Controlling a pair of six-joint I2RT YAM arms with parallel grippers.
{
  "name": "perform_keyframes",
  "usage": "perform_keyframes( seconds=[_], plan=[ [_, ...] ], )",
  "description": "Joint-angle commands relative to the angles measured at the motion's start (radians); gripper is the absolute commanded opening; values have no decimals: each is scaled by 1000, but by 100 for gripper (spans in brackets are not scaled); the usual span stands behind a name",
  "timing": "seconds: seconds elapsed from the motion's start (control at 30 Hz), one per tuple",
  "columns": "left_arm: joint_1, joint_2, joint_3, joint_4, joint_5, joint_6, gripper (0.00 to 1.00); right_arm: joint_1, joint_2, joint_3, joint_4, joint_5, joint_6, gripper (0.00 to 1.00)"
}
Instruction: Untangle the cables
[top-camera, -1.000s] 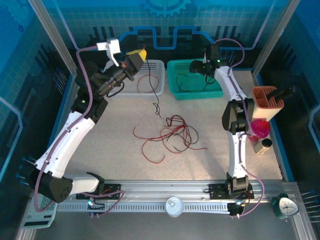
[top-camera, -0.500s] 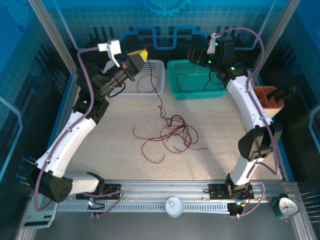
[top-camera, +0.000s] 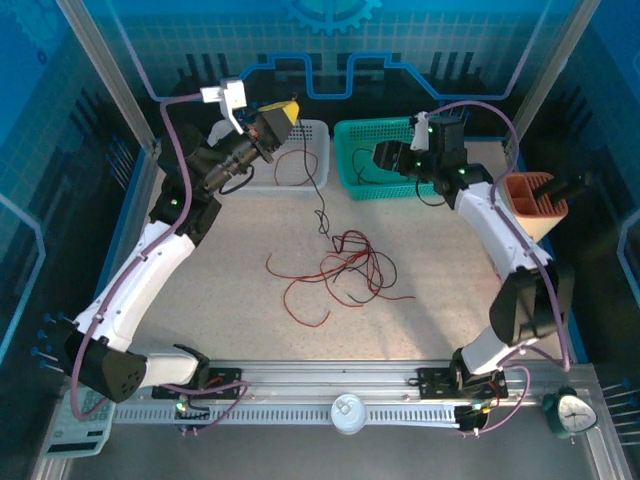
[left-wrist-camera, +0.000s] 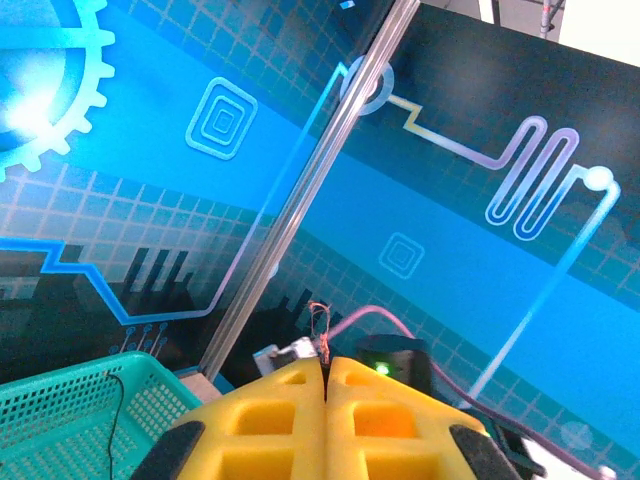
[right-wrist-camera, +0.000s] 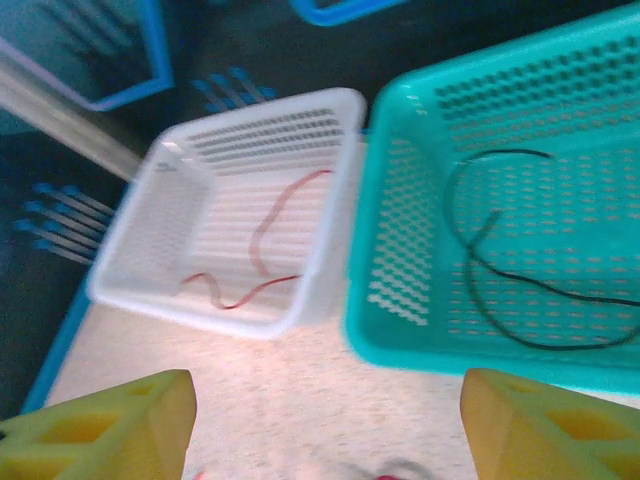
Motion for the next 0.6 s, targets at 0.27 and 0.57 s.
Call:
perform_keyframes(
  seconds=[0.27,0.57],
  plan=[
    [-10,21,35,35,-16,3,0,256,-351,-271,136,-43,-66,84],
    [-15,18,42,26,-19,-1,0,406,-233,-191,158,76,-139,86]
  ],
)
